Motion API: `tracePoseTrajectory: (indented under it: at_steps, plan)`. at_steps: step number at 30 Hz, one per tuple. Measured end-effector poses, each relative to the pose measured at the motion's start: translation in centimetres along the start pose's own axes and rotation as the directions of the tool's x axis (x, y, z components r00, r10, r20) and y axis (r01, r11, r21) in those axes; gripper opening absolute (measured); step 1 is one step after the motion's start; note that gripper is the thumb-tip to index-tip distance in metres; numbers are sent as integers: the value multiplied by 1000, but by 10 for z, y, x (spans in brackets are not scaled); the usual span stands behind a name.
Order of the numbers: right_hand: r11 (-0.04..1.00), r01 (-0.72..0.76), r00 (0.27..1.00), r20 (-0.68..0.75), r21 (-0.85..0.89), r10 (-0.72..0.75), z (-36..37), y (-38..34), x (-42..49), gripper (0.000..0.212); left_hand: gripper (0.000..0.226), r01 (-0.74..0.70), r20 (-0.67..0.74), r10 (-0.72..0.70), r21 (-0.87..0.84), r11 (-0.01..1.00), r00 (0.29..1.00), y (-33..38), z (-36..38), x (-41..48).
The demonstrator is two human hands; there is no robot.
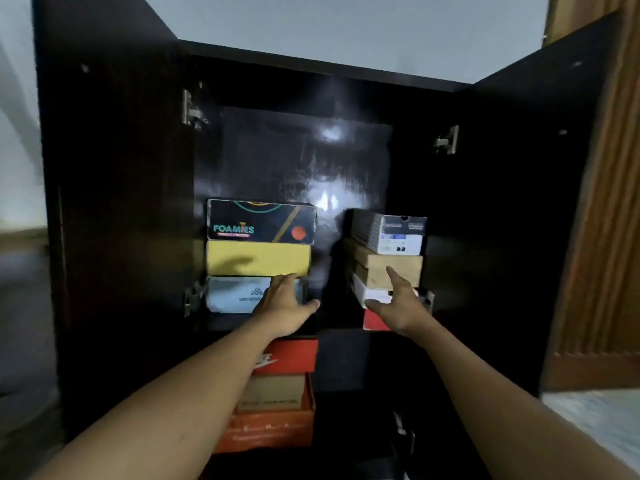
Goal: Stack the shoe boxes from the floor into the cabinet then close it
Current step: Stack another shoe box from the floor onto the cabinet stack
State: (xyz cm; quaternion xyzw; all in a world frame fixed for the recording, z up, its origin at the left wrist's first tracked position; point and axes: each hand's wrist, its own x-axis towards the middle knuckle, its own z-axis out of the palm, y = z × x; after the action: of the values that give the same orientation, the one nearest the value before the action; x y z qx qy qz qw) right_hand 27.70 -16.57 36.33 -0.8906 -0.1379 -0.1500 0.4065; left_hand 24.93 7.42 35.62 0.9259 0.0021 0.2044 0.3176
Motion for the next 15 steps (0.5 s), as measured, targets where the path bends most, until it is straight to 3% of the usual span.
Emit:
tracePoseTrajectory:
  at_steps: [7, 15]
  plan:
    - [946, -261, 946, -245, -193, 211, -113, 57, -190, 80, 78, -208, 193, 247, -203, 957, 950, 120, 83, -91]
    - [775, -595, 762, -456, -214, 459, -221, 128, -338, 82, 79, -374, 407, 484, -322, 870, 775, 247, 180, -172]
